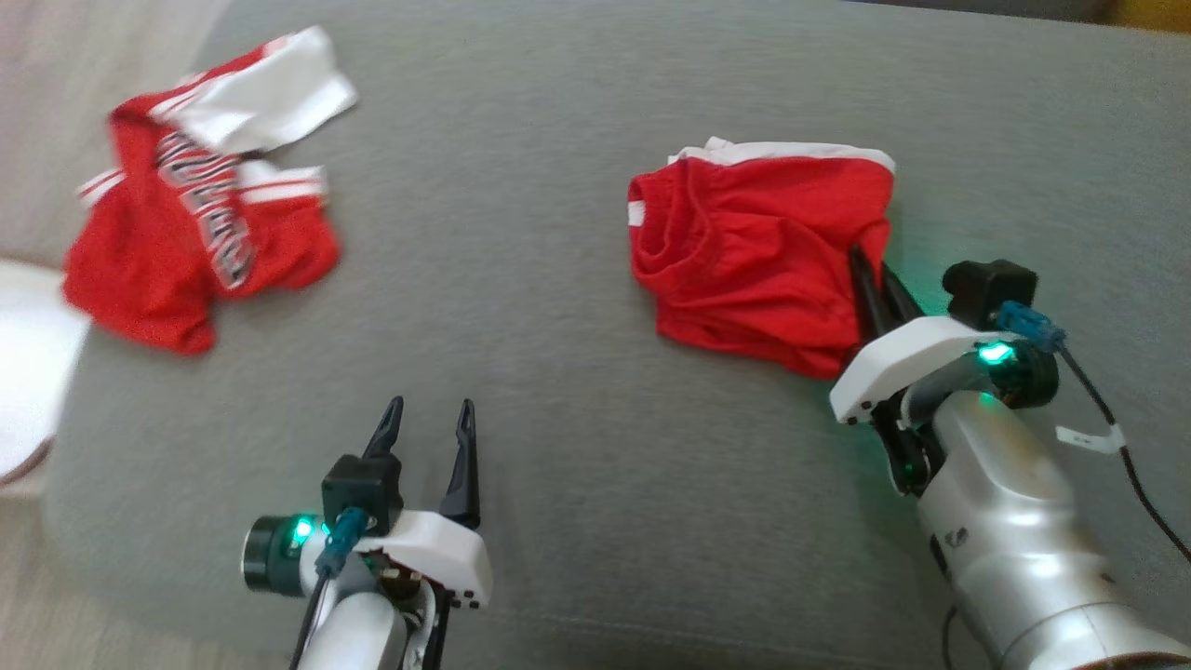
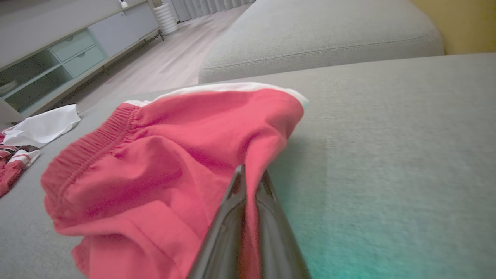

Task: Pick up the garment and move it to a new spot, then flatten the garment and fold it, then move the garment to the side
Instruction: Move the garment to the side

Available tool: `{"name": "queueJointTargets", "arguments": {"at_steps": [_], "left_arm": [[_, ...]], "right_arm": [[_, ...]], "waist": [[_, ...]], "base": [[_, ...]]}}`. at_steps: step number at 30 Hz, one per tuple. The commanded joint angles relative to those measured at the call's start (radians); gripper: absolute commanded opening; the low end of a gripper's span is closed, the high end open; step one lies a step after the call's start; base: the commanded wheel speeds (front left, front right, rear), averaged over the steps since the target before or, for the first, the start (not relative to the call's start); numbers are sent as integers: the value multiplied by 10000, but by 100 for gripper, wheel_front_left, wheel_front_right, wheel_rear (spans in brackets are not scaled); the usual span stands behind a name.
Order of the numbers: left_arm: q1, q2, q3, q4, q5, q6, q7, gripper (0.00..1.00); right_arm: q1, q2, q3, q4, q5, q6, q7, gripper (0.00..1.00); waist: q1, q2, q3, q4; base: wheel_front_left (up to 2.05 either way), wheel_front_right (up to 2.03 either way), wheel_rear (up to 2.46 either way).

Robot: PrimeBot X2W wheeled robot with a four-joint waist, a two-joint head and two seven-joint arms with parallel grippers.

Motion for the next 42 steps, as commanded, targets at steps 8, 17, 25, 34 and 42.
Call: {"name": "queueJointTargets", "arguments": {"at_steps": [8,17,25,34,42], "left_arm": [[-940,72,460,-248,193,-169,-122,100],[-1400,72,618,-71,445,-375,-122,100],[-1585,72,310,83,583,-621,-122,100],[-1529,72,29,139,717,-716,-122,100],[-1536,72,215,22,750,-703,-122,100]], "right_arm": [[165,60,779,-566,171,65,-111,0],[269,60,1140,-975,149,65,-111,0],[-491,-168,727,-577,-961,65,-111,0],[-2160,-2305,-984,1031,-3046,65,-110,0],[-2792,-3855,-3476,1652,-4812,65,145,10]], "waist": [[0,0,-164,-3349],[0,0,207,-5833],[0,0,688,-6036],[0,0,1187,-4477],[0,0,1513,-3669]], "base": [[0,0,0],[0,0,0],[0,0,0],[0,0,0],[0,0,0]]}}
